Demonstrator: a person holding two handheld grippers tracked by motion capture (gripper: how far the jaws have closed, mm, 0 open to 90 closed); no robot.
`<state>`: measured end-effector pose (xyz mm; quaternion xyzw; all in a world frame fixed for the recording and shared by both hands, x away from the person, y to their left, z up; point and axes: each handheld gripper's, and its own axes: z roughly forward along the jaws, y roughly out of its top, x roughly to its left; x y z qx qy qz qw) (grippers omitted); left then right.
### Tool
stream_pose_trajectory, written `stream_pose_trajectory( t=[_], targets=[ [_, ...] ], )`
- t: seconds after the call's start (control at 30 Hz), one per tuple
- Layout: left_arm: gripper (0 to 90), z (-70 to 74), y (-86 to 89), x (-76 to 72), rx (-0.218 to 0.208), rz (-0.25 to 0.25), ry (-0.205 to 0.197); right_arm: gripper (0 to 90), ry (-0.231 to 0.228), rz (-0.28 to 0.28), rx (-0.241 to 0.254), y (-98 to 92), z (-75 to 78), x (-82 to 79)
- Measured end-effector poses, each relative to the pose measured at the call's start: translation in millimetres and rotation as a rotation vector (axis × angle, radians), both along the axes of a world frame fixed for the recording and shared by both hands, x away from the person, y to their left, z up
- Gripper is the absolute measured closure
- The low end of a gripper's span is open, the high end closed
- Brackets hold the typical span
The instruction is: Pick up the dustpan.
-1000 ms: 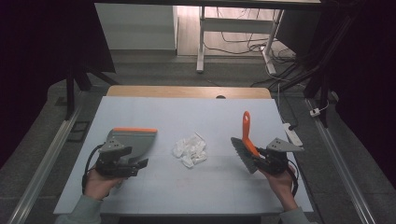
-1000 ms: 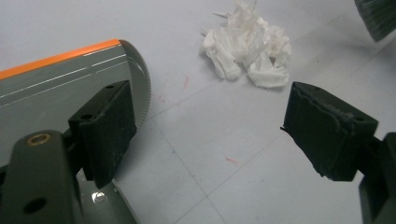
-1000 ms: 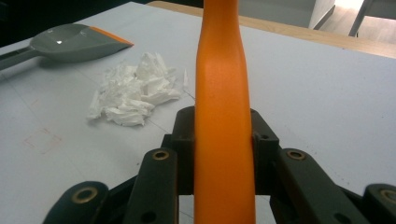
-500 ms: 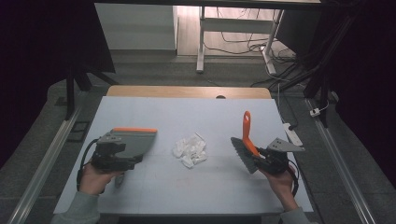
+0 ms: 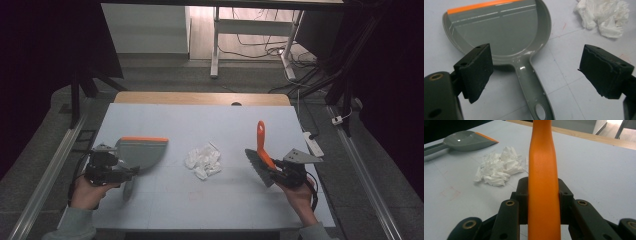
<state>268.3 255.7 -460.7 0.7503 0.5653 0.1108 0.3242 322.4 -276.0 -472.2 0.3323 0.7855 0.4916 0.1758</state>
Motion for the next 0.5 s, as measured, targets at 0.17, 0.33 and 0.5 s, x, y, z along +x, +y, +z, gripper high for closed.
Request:
stream_pose_trajectory(
  t=[0.17, 0.33, 0.5],
  targets=[
    [11.7, -11.1, 1.6, 4.5, -0.012, 0.018, 0.051, 69.3, -0.001, -0.002, -0.002, -0.2, -0.3, 0.0],
    [11.2, -24.3, 0.2, 8.7, -0.008, 0.027, 0.11, 69.3, -0.001, -0.004, -0.006, 0.6, -1.1, 0.2],
    [11.2, -36.3, -4.2, 12.7, 0.003, 0.023, 0.151, 69.3, 0.001, -0.002, -0.01, 1.0, -1.4, -0.1]
  ],
)
